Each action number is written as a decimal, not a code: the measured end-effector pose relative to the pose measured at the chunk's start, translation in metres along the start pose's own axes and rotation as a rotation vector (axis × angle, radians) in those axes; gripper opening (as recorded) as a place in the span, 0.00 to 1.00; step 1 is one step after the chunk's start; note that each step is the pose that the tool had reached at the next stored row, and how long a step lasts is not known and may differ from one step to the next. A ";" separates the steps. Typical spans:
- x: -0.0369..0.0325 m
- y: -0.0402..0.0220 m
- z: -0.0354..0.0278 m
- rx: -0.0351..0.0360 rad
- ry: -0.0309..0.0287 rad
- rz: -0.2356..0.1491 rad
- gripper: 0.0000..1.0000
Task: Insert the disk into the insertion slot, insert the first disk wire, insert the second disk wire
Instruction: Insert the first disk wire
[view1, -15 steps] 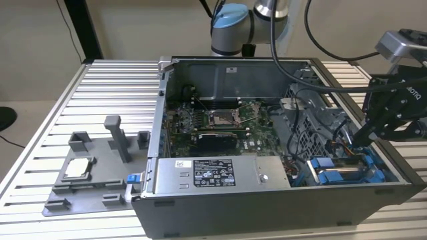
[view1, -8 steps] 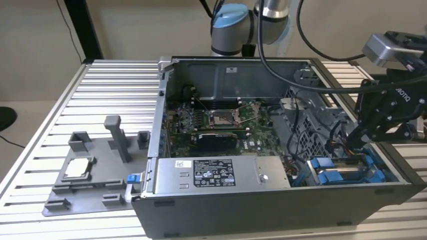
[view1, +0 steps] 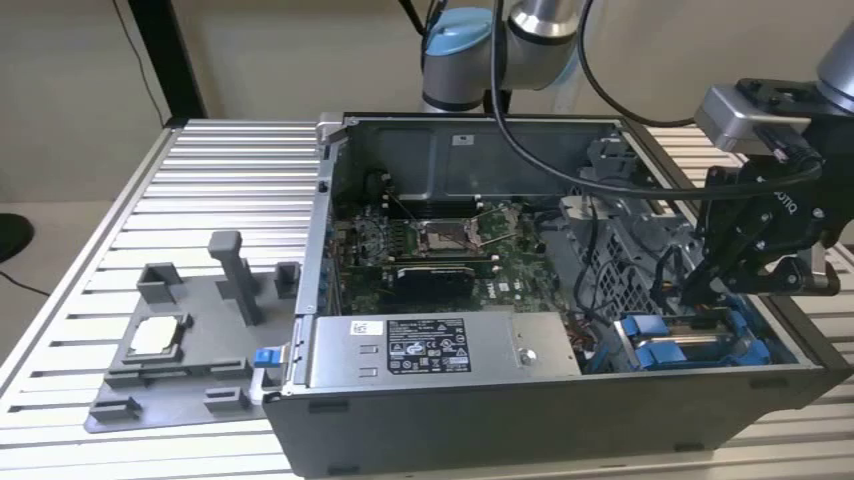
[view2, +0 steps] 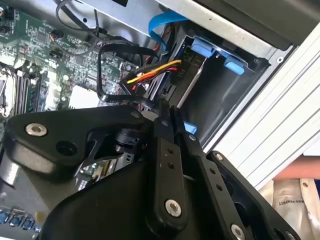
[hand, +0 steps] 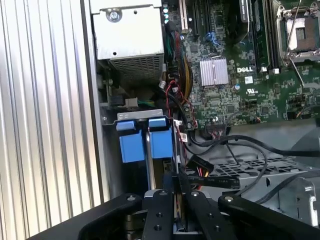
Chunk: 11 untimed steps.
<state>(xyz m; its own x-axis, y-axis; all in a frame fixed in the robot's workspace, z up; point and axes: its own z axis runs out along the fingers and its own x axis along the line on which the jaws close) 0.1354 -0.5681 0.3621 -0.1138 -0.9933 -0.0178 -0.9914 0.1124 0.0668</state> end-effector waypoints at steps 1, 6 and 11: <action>0.0002 0.0016 0.0005 0.0096 -0.0010 -0.001 0.00; 0.0009 0.0064 0.0024 0.0752 -0.0083 -0.006 0.00; 0.0011 0.0075 0.0044 0.1061 -0.0117 -0.008 0.00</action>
<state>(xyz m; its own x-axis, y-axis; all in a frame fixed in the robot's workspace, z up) 0.1275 -0.5682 0.3581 -0.1061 -0.9939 -0.0296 -0.9935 0.1072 -0.0394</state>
